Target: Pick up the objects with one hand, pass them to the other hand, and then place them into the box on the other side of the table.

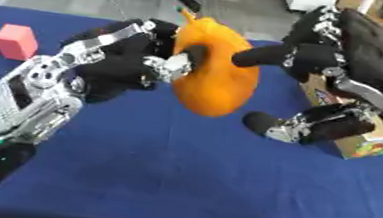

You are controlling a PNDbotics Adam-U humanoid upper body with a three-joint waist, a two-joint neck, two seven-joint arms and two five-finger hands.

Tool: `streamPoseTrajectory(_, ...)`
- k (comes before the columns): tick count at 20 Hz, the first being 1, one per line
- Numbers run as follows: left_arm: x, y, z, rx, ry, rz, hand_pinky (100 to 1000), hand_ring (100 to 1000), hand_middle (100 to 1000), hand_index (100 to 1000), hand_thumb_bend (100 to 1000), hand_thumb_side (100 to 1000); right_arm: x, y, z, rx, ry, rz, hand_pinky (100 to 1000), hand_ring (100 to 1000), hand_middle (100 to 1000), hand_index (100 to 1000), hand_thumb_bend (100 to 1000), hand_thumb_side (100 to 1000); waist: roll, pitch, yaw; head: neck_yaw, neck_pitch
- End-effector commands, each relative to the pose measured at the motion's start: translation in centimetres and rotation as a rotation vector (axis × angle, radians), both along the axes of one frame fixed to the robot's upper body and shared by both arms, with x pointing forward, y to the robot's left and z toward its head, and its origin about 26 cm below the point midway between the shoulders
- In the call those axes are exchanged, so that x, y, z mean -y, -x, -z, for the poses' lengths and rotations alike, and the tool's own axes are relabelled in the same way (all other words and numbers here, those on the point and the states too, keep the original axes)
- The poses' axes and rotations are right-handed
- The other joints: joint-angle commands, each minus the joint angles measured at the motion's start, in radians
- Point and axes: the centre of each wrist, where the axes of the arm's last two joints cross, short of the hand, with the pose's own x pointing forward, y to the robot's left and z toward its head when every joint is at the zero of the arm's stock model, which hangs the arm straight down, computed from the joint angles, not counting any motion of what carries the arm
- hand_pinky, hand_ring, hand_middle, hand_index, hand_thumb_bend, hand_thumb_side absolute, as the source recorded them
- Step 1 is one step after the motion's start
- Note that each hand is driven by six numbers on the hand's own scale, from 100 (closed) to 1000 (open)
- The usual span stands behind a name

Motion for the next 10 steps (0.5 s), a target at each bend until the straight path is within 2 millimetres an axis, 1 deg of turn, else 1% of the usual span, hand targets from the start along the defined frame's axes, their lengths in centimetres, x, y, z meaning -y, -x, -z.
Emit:
streamPoseTrajectory(1, 0.24, 0.29, -1.15, 0.038, 0.005, 0.028, 666, 571, 490, 560, 100, 292, -0.08, 0.42, -0.82, 0.042, -0.002, -0.014, 100, 138, 180, 818, 326, 287, -0.006, -0.023, 0.001, 0.0, 0.005)
streamPoseTrajectory(10, 0.47, 0.33, -1.26, 0.029, 0.002, 0.066, 668, 574, 492, 562, 100, 296, -0.09, 0.41, -1.05, 0.094, 0.004, -0.009, 100, 153, 190, 818, 311, 232, -0.006, -0.023, 0.001, 0.001, 0.005)
